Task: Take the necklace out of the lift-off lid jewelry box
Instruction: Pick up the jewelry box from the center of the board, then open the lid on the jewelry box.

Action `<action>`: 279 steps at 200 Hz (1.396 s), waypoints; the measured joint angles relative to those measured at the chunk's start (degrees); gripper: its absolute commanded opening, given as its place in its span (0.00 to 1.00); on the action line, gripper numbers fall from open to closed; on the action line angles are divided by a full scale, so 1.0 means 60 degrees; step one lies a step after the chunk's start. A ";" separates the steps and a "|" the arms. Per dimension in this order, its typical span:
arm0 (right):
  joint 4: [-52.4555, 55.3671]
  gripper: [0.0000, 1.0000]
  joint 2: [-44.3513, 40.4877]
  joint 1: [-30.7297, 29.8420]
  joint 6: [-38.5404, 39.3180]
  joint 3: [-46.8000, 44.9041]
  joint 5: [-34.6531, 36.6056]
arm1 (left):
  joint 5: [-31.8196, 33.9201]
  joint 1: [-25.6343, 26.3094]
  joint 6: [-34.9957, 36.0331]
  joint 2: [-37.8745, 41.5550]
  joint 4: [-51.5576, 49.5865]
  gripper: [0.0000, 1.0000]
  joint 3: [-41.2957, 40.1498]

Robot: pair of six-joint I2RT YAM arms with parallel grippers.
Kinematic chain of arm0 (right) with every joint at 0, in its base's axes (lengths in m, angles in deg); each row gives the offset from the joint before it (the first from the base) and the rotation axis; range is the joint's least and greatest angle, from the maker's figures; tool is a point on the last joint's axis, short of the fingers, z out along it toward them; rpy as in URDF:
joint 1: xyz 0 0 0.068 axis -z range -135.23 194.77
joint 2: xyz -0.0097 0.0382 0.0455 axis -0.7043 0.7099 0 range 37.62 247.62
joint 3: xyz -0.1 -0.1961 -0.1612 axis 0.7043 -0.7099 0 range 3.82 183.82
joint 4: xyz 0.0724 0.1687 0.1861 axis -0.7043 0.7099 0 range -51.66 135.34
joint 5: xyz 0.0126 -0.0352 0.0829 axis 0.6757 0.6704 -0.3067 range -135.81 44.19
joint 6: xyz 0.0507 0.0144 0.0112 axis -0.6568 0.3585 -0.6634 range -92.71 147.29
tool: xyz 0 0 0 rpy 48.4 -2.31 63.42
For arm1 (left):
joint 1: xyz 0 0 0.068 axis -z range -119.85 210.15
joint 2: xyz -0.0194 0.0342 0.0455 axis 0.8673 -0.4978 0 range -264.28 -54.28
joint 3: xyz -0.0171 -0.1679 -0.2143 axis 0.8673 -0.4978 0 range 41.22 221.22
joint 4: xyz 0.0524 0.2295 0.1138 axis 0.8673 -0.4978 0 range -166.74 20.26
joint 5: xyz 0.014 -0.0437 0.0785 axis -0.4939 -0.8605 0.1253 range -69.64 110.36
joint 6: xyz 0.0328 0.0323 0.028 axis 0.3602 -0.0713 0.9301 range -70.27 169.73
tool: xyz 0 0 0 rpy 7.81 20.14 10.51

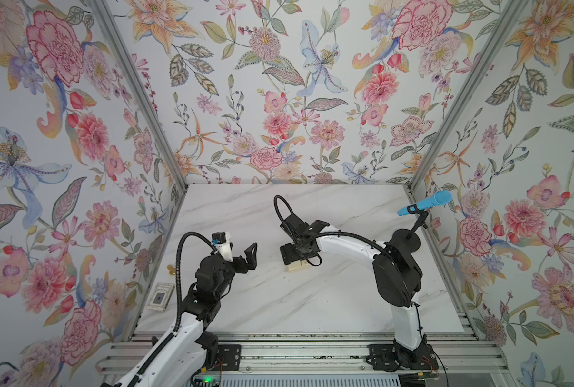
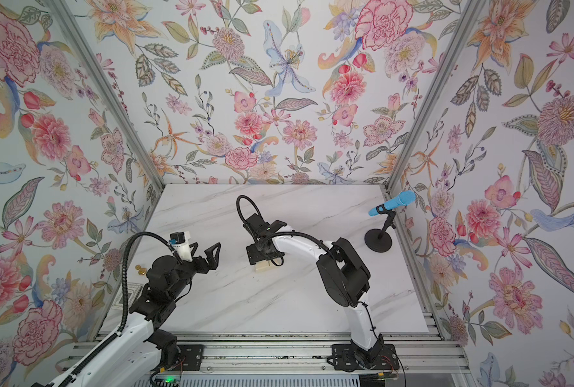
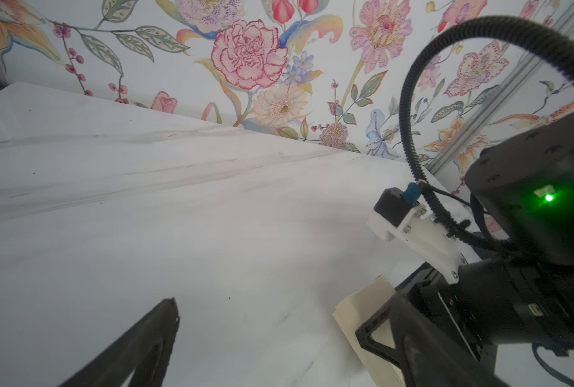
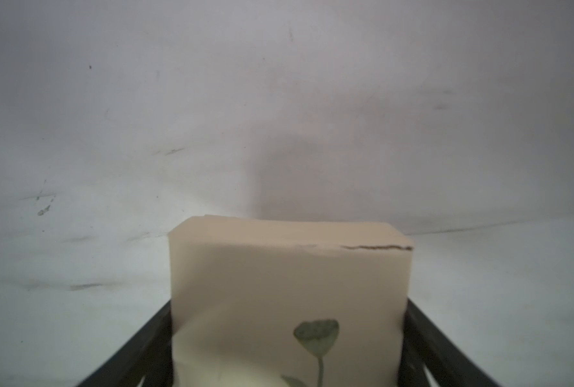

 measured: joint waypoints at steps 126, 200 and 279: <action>0.2000 0.81 -0.2619 0.0947 0.1836 -0.0011 -0.1217 | 0.1060 0.5053 0.2991 -0.2262 0.2277 1.00 -0.0291; 0.2517 0.81 -0.3191 0.0845 0.2065 -0.0011 -0.1763 | 0.1384 0.5428 0.4339 -0.4131 0.4062 1.00 0.0124; 0.2575 0.81 -0.3191 0.0452 0.2065 -0.0011 -0.1752 | 0.1304 0.5428 0.4619 -0.4674 0.4656 1.00 0.0597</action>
